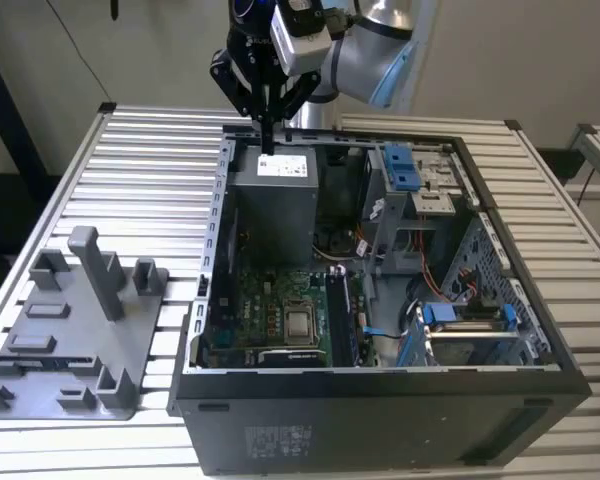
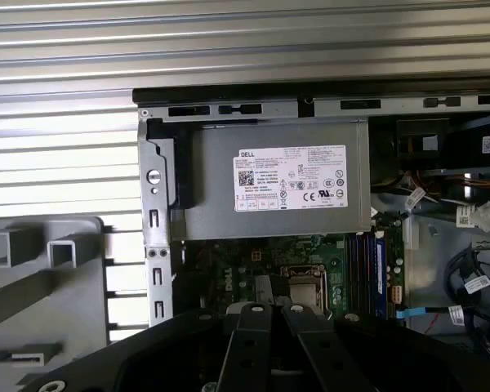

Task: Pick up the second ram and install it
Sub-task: 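Reach for the second ram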

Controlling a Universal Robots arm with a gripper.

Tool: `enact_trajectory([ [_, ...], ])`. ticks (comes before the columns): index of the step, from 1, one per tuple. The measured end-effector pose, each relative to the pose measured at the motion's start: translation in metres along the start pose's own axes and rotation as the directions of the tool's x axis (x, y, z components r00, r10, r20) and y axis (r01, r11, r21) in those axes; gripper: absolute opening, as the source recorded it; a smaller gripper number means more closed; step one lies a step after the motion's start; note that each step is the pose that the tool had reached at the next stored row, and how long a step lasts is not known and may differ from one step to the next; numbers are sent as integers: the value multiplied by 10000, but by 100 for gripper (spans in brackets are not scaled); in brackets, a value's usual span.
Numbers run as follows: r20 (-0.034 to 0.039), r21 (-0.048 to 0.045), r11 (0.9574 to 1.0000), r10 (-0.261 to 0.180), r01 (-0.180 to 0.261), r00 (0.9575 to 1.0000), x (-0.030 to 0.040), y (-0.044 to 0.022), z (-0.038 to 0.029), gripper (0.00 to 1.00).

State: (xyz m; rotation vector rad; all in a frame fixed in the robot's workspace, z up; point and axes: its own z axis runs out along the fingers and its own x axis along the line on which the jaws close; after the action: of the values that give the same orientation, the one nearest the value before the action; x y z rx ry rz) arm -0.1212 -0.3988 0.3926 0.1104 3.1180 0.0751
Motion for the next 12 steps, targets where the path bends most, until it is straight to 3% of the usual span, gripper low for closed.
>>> enact_trajectory([
  [4, -1, 1, 10000, -1, 1, 10000, 10, -1, -1, 11],
  [12, -2, 32, 10000, -73, 73, 10000, 174, -13, 9, 11],
])
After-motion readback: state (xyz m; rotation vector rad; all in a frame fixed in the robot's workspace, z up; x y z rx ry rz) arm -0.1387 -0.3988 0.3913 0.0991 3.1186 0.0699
